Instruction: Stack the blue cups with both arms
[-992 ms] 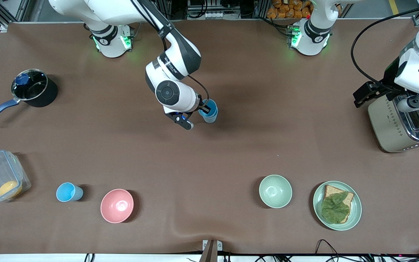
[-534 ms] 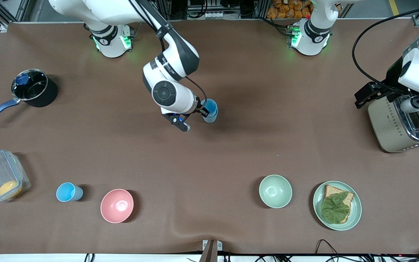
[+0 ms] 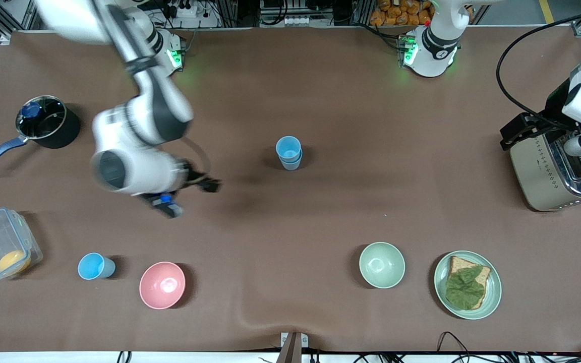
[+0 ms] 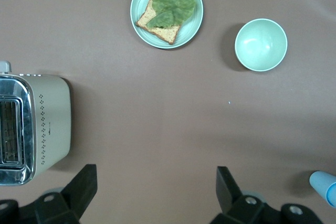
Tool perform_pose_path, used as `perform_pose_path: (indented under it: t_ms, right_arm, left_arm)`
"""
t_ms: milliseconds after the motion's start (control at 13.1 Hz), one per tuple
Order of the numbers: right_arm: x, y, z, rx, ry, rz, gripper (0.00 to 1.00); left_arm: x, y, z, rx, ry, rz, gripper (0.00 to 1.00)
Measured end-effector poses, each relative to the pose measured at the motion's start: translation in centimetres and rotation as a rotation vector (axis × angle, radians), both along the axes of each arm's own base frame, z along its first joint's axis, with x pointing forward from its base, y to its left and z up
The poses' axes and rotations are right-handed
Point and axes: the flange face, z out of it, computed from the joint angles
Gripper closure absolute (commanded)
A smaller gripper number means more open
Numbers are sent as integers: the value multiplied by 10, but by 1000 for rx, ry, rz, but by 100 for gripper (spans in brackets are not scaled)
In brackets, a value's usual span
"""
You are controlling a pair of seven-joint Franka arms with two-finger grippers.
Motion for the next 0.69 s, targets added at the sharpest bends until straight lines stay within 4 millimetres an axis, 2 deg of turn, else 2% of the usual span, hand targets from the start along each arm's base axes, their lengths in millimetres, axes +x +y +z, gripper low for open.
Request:
perform_pose_path:
  t_ms: [153, 305, 458, 686]
  right_arm:
    - [13, -87, 18, 49, -11, 25, 0]
    - [10, -147, 54, 79, -60, 111, 0]
    - [-2, -177, 103, 35, -120, 212, 0]
    - [-26, -199, 179, -33, -238, 340, 0]
  left_arm:
    - [0, 1, 0, 0, 0, -6, 0]
    - [0, 1, 0, 1, 1, -9, 0]
    - [0, 0, 0, 1, 1, -11, 0]
    - [0, 0, 0, 1, 4, -15, 0]
